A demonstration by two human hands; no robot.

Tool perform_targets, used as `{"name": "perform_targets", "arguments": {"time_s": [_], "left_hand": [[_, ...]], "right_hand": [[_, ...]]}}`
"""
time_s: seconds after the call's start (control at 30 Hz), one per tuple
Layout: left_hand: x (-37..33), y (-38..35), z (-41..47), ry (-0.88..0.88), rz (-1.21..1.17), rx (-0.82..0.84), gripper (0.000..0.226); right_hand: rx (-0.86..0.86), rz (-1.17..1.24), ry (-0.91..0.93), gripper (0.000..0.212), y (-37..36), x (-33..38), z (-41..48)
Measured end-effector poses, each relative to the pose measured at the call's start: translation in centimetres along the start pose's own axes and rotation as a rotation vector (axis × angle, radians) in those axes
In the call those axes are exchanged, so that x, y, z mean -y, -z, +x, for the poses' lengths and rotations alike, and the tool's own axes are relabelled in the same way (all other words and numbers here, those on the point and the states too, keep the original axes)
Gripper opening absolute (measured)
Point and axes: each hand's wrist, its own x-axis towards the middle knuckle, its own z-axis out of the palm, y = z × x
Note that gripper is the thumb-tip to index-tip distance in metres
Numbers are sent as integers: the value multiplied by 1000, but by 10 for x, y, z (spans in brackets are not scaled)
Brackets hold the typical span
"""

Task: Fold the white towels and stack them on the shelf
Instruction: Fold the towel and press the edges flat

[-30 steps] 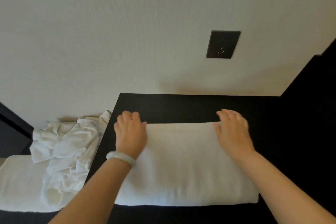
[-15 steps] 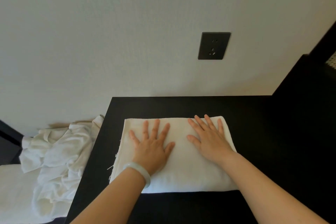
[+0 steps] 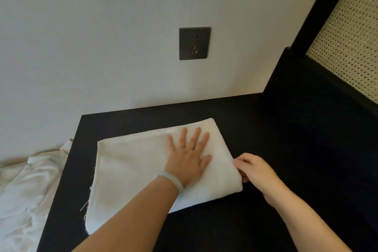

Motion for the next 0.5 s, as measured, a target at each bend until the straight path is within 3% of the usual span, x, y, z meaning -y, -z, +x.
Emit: {"name": "perform_targets", "arguments": {"time_s": [0.17, 0.37, 0.5], "left_hand": [[-3, -1, 1, 30, 3, -17, 65], [-3, 0, -3, 35, 16, -7, 65], [1, 2, -5, 35, -7, 0, 66]], "right_hand": [[117, 79, -6, 17, 9, -6, -30], [54, -83, -42, 31, -13, -2, -22], [-40, -187, -29, 26, -9, -4, -19]]}}
